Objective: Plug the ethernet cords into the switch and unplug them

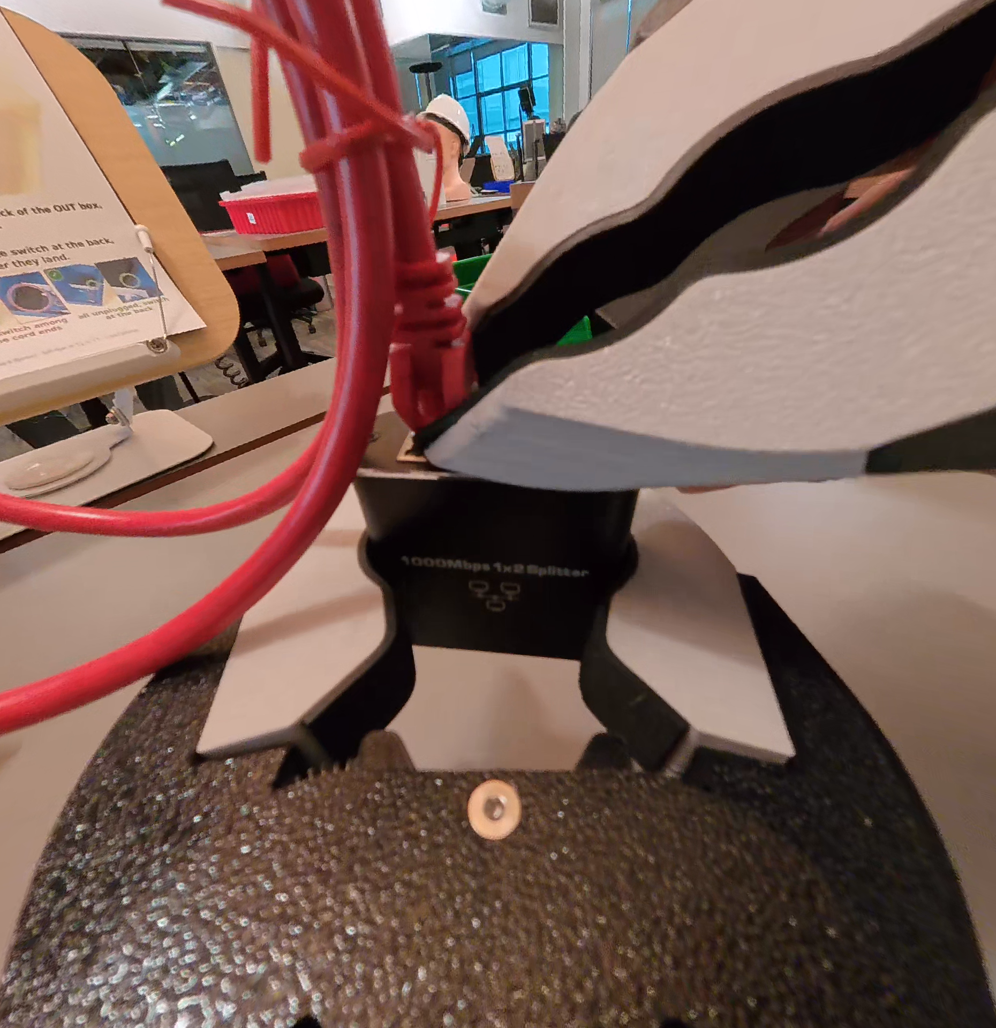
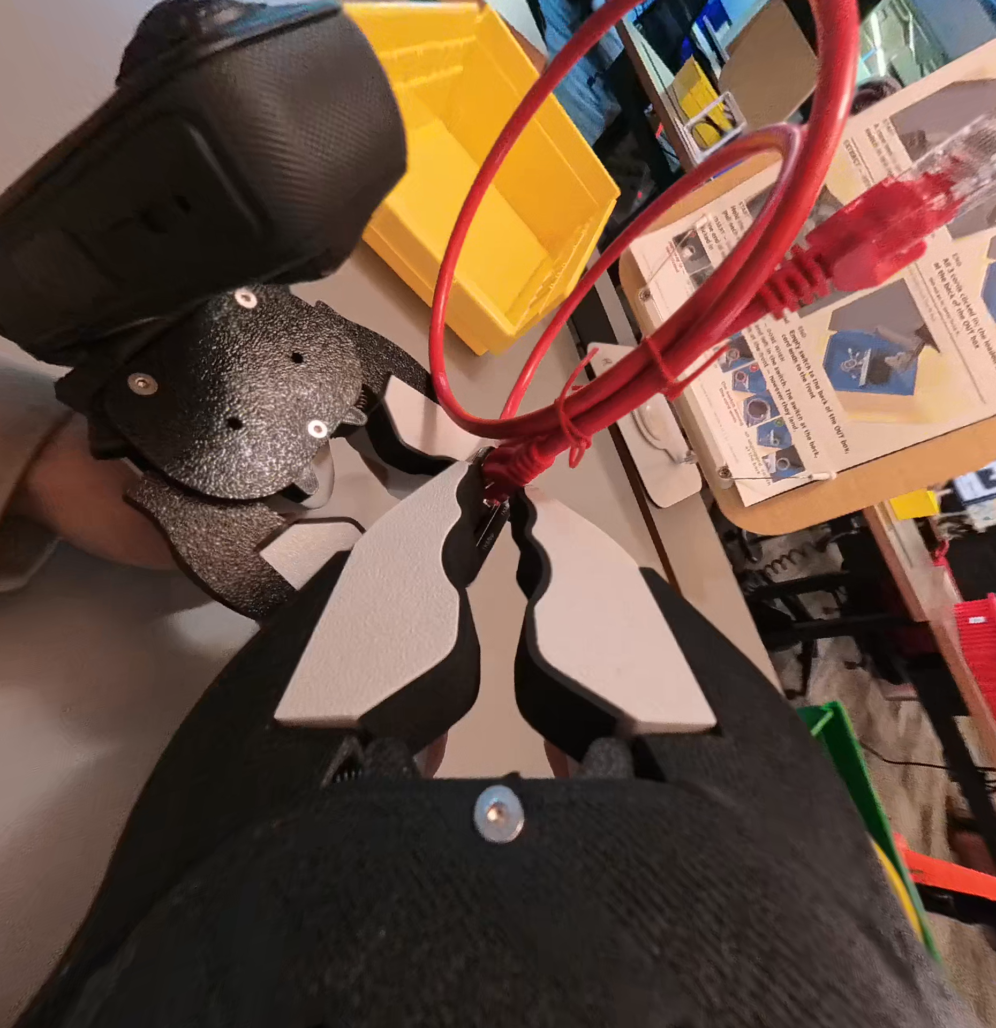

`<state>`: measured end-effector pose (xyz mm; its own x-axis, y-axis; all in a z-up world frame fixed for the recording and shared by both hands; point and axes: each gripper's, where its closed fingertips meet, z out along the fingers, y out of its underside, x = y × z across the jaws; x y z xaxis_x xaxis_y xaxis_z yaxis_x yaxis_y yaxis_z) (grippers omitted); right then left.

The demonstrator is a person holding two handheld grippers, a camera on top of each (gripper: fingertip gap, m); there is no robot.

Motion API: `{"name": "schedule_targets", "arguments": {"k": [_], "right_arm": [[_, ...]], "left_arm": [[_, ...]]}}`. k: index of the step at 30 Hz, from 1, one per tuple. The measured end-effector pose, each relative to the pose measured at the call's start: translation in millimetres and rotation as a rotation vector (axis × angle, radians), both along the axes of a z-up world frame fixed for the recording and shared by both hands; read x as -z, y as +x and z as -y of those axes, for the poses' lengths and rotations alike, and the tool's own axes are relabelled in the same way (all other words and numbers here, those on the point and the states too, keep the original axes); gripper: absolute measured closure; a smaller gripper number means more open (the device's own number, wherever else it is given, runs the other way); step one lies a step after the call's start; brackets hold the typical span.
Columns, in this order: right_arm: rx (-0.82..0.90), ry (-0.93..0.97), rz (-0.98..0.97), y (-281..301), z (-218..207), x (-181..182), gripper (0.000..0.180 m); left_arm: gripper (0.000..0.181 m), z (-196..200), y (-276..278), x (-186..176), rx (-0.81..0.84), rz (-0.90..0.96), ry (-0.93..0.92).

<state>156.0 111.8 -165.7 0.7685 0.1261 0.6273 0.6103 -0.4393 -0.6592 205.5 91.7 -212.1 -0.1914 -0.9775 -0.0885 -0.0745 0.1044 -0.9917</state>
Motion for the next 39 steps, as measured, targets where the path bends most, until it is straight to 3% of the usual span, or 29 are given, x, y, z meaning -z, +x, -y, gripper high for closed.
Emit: {"name": "schedule_targets", "arguments": {"k": [4, 11, 24, 27, 30, 36, 39], "right_arm": [[-0.018, -0.055, 0.119, -2.9, -2.2, -0.4, 0.167], [-0.026, -0.023, -0.044, -0.6, -3.8, -1.9, 0.167], [-0.033, -0.069, 0.080, -2.5, -5.4, -0.5, 0.168], [-0.038, -0.039, 0.010, -3.7, -6.6, -3.0, 0.166], [-0.044, 0.034, -0.245, -5.5, -7.9, -8.4, 0.168], [-0.028, -0.077, 0.079, -4.6, -5.1, -4.7, 0.168], [-0.035, -0.031, -0.038, -6.7, -5.5, -8.0, 0.168]], "left_arm": [[0.105, 0.0, -0.6, -0.9, 0.010, 0.003, -0.028], [0.102, -5.4, -1.7, -2.8, -0.015, 0.017, 0.001], [0.105, -5.6, -1.2, -2.2, -0.017, 0.026, -0.017], [0.101, -12.4, -2.3, -5.3, -0.070, 0.050, 0.036], [0.102, -17.2, -4.9, -12.0, -0.108, 0.082, 0.068], [0.101, -14.1, -3.3, -7.9, -0.088, 0.067, 0.069], [0.102, -18.4, -4.9, -11.7, -0.124, 0.087, 0.111]]}}
